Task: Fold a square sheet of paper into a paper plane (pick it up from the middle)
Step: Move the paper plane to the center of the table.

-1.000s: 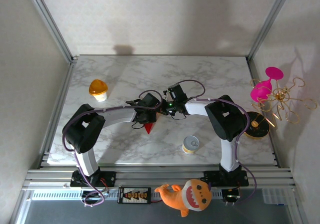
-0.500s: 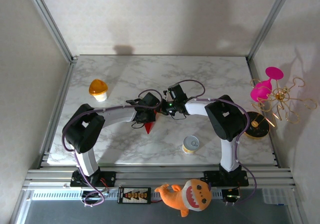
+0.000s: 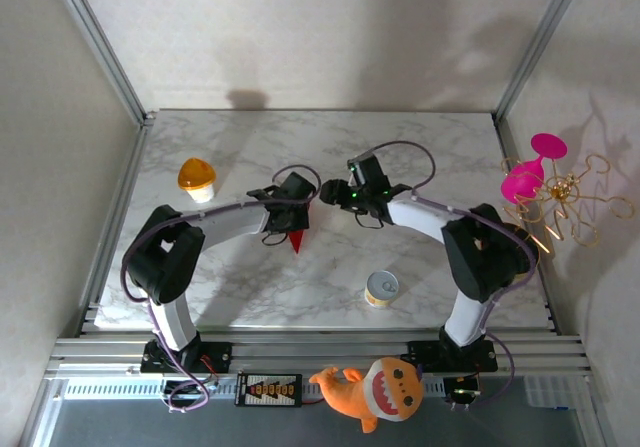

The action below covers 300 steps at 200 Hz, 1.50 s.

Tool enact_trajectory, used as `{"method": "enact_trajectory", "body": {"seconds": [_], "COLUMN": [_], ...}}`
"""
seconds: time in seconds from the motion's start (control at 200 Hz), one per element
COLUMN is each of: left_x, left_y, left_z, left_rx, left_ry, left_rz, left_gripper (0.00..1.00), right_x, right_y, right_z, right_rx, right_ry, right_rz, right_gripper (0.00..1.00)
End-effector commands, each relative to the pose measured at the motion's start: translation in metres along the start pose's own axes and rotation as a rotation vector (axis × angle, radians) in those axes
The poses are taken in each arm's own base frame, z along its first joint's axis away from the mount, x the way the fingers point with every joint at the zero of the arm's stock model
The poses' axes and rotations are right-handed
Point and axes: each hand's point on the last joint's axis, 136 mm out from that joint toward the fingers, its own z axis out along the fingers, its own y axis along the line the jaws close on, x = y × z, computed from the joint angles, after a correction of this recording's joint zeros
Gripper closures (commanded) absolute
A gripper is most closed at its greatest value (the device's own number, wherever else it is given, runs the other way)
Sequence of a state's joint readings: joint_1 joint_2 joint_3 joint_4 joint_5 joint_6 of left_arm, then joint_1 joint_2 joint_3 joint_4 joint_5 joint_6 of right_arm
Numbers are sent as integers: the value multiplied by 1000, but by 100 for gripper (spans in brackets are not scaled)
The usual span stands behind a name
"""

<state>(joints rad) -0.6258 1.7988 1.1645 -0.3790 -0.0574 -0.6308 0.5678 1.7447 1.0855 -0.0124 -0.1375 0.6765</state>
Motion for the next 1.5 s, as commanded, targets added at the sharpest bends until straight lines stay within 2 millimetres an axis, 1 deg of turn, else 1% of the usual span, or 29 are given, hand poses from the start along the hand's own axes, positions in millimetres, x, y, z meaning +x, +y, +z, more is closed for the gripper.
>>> {"method": "enact_trajectory", "body": {"seconds": [0.0,0.09,0.145,0.255,0.32,0.386,0.541,0.696,0.786,1.001,1.267,1.497], "left_x": [-45,-67,-79,-102,-109,-114,-116,-113,-110,-110,-108,-104], "left_y": [-5,-6,-7,-8,-11,-13,-13,-14,-14,-15,-15,-13], "left_z": [-5,4,10,21,30,39,60,76,84,91,98,103], "left_rx": [-5,-29,-40,-71,-78,-85,-109,-108,-114,-119,-128,-130], "left_ry": [-91,-114,-131,-164,-162,-155,-121,-87,-65,-51,-37,-21], "left_rz": [14,23,33,50,55,62,73,67,71,79,90,99], "left_gripper": [100,100,100,100,100,100,100,100,97,92,81,77], "right_x": [-17,-21,-21,-20,-20,-21,-18,-14,-13,-10,-7,-5], "right_y": [-39,-53,-57,-63,-66,-67,-71,-72,-70,-69,-68,-67], "right_z": [-22,-35,-39,-45,-48,-52,-57,-54,-52,-49,-43,-39], "right_rx": [182,228,235,251,261,267,280,274,262,248,236,232], "right_ry": [-119,-171,-187,-212,-223,-236,-243,-226,-220,-207,-185,-169], "right_rz": [-26,-23,-23,-29,-35,-39,-44,-34,-26,-18,-7,-5], "right_gripper": [31,25,22,10,4,2,1,1,1,2,3,3]}}
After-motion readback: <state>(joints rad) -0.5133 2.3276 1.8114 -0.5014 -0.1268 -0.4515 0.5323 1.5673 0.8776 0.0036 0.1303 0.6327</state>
